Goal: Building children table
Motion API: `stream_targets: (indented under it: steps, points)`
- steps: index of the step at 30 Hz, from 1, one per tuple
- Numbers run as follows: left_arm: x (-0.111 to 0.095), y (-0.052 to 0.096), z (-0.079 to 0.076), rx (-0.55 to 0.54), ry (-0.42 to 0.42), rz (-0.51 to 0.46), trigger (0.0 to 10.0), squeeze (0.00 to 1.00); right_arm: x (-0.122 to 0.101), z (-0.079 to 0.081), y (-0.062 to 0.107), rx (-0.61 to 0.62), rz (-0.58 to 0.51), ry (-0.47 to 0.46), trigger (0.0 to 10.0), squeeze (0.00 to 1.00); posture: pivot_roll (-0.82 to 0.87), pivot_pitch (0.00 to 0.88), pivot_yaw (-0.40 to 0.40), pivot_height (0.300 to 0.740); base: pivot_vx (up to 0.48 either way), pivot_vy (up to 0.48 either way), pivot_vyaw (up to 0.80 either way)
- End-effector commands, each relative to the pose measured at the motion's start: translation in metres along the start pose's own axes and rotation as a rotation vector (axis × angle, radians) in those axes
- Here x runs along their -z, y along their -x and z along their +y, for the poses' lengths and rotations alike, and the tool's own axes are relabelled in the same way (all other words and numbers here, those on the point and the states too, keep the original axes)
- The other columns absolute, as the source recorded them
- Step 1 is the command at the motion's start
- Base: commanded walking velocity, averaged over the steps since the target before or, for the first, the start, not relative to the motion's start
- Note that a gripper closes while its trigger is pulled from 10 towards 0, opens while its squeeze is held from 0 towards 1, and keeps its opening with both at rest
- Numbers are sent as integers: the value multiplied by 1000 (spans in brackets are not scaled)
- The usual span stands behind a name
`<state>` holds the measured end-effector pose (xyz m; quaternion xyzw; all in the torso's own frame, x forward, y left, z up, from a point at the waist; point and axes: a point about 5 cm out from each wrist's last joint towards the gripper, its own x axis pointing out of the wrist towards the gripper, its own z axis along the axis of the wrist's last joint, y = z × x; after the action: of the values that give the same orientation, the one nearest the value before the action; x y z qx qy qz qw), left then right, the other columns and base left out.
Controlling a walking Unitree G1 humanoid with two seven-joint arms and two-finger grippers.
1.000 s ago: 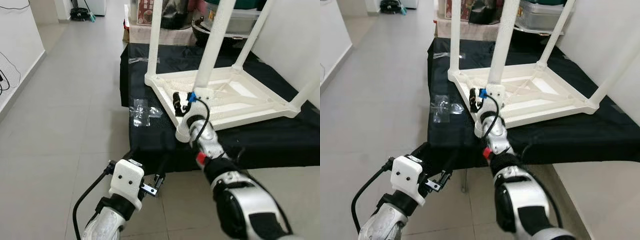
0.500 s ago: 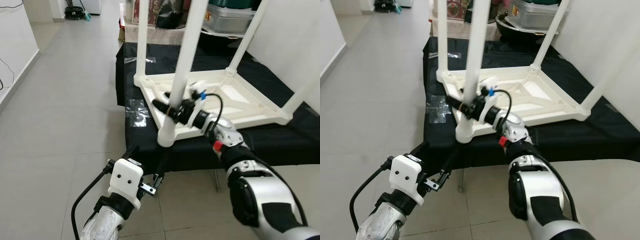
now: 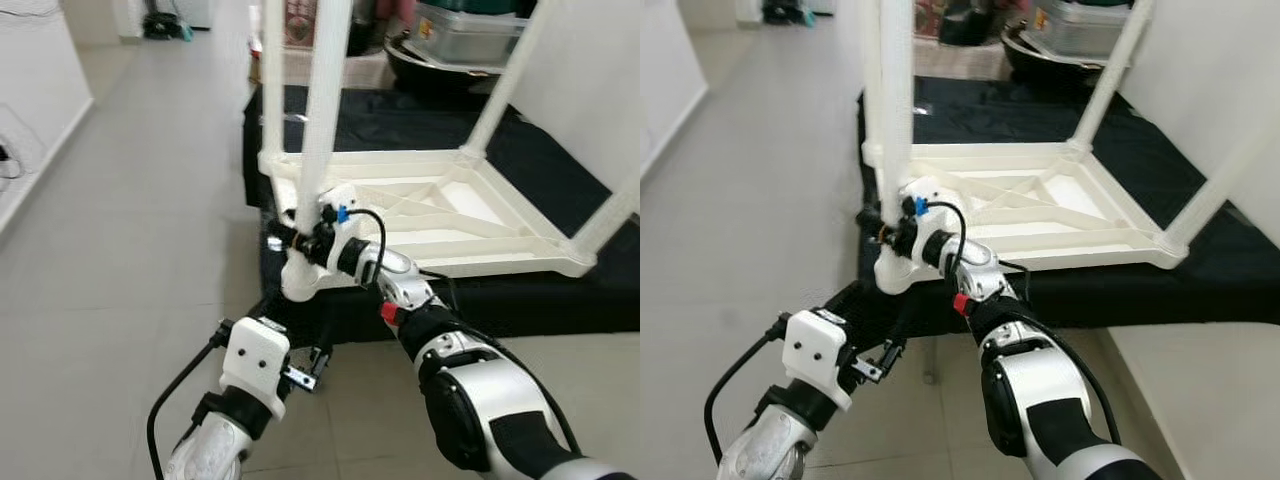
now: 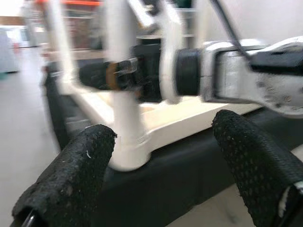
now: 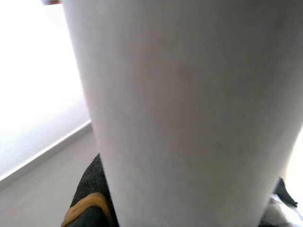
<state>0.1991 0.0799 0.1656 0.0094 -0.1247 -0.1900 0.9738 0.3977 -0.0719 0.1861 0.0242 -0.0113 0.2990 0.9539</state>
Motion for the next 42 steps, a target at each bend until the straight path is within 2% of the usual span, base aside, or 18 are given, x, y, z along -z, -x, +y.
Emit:
stream_targets:
  steps: [1, 3, 4, 5, 7, 14, 15, 17, 18, 20, 21, 23, 29, 30, 33, 35, 39, 42]
  points:
    - [3, 0, -2, 8, 4, 19, 10000, 0, -8, -30, 8, 324, 5, 12, 0, 0, 97, 91, -124, 740, 0, 0, 0]
    - [3, 0, -2, 8, 4, 19, 10000, 0, -8, -30, 8, 324, 5, 12, 0, 0, 97, 91, -124, 740, 0, 0, 0]
    - [3, 0, -2, 9, 4, 19, 10000, 0, -6, -40, 14, 497, 10, 29, 0, 0, 97, 92, -122, 740, 0, 0, 0]
    - [3, 0, -2, 9, 4, 19, 10000, 0, -6, -40, 14, 497, 10, 29, 0, 0, 97, 92, -122, 740, 0, 0, 0]
    - [4, 0, -2, 10, 2, 21, 10000, 0, 3, -47, 25, 745, 22, 13, 0, 0, 97, 92, -122, 740, 0, 0, 0]
    - [4, 0, -1, 11, 0, 22, 10000, 0, 12, -31, 27, 823, 5, -30, 0, 0, 99, 93, -120, 740, 0, 0, 0]
    - [4, -1, -1, 11, 0, 22, 10000, 0, 10, -20, 20, 775, -32, -59, 10000, 0, 99, 93, -120, 740, 0, 0, 0]
    - [4, -1, -1, 11, 1, 24, 10000, 0, -1, -4, 10, 658, -128, -70, 10000, 0, 97, 95, -120, 740, 0, 0, 0]
    - [4, -1, -1, 11, 1, 24, 10000, 0, -4, -1, 7, 645, -147, -65, 10000, 1000, 97, 95, -120, 740, 0, 0, 0]
    - [4, -1, -1, 11, 2, 24, 10000, 0, -17, -7, 10, 667, -210, 24, 10000, 1000, 96, 95, -121, 740, 0, 0, 0]
    - [4, -1, -1, 11, 2, 24, 10000, 0, -22, -11, 11, 643, -226, 49, 10000, 0, 96, 96, -122, 740, 0, 0, 0]
    - [4, -1, -1, 11, 1, 24, 10000, 0, -24, -13, 11, 626, -232, 62, 10000, 0, 96, 96, -122, 740, 0, 0, 0]
    - [4, 0, -2, 11, 3, 24, 10000, 0, -33, -19, 7, 194, -215, -50, 10000, 0, 95, 89, -122, 740, 0, 0, 0]
    - [4, 0, -2, 11, 3, 24, 10000, 0, -33, -19, 7, 194, -215, -50, 10000, 0, 95, 89, -122, 740, 0, 0, 0]
    - [4, -1, -2, 12, 3, 23, 10000, 0, -32, -20, 9, 11, -179, -58, 10000, 0, 97, 86, -122, 740, 0, 0, 0]
    - [4, 0, -2, 14, 2, 22, 10000, 0, -28, -12, 12, -198, -129, -35, 10000, 0, 100, 82, -123, 740, 0, 0, 0]
    - [4, 0, -2, 14, 1, 22, 10000, 0, -25, -8, 13, -278, -106, -26, 10000, 0, 100, 82, -123, 740, 0, 0, 0]
    - [4, 0, -4, 15, 2, 21, 10000, 0, -11, 14, 17, -581, -26, -50, 10000, 0, 108, 76, -130, 740, 0, 0, 0]
